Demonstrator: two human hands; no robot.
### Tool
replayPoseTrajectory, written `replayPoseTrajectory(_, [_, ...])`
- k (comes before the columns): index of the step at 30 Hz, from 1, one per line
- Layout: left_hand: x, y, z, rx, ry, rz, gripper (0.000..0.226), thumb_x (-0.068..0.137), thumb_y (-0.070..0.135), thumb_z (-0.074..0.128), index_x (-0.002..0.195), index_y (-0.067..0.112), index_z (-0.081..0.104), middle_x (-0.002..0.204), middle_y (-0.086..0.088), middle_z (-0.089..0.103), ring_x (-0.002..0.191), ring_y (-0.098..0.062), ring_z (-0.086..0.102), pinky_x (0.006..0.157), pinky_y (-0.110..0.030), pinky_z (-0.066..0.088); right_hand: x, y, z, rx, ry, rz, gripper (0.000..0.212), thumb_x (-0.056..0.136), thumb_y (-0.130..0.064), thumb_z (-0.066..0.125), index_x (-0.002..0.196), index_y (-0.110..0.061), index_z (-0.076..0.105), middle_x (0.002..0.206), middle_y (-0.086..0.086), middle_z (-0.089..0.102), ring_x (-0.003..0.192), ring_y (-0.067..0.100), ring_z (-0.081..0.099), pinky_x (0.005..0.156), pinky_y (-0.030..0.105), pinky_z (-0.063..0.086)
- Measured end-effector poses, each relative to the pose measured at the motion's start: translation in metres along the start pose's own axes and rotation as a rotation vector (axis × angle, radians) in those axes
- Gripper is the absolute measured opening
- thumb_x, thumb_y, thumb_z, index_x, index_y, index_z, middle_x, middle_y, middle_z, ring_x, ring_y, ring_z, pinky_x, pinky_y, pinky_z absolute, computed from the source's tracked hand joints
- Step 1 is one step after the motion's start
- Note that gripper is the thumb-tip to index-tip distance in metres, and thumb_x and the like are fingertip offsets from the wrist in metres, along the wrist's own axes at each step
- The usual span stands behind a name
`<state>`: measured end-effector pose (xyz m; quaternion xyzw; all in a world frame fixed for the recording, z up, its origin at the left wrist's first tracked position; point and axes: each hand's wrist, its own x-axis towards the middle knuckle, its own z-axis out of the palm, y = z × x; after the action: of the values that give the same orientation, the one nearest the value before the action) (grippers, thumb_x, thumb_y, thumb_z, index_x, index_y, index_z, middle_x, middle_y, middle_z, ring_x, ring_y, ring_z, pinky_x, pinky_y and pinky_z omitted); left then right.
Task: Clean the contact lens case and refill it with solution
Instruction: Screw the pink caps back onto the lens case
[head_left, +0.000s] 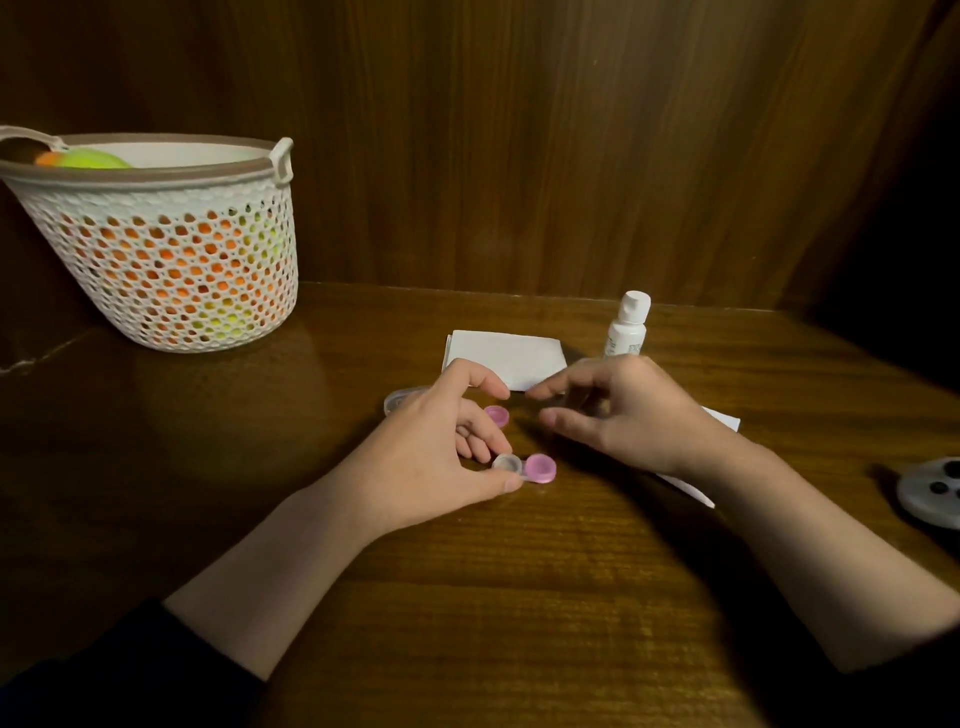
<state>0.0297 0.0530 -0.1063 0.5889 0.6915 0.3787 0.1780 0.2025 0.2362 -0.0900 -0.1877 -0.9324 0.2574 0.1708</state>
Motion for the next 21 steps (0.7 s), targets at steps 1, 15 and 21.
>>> replayPoseTrajectory(1, [0.0,0.0,0.0,0.004,0.002,0.0,0.07,0.077,0.041,0.094,0.126,0.047,0.044,0.101,0.032,0.073,0.096,0.008,0.07,0.076,-0.008,0.055,0.008,-0.002,0.002,-0.024,-0.021,-0.014,0.028,0.096,-0.029,0.081,0.121,-0.039,0.078,0.103,-0.035,0.07,0.1,-0.018,0.063,0.084,0.011,0.048])
replayPoseTrajectory(15, [-0.002,-0.004,-0.01,0.029,0.259,-0.05,0.03,0.101,0.017,0.071,0.115,0.036,0.053,0.089,0.013,0.064,0.084,0.01,0.063,0.062,-0.005,0.048,0.051,-0.026,0.02,-0.127,-0.176,-0.052,0.028,0.094,-0.026,0.083,0.121,-0.032,0.079,0.105,-0.019,0.077,0.097,-0.003,0.07,0.085,0.017,0.056])
replayPoseTrajectory(21, [-0.002,-0.002,-0.01,0.016,0.273,-0.075,0.023,0.111,0.019,0.052,0.121,0.04,0.055,0.092,0.015,0.069,0.086,0.008,0.065,0.067,-0.008,0.05,0.023,-0.026,0.008,0.174,0.114,-0.035,0.028,0.092,-0.022,0.085,0.119,-0.025,0.078,0.105,-0.011,0.08,0.093,0.009,0.076,0.088,0.035,0.064])
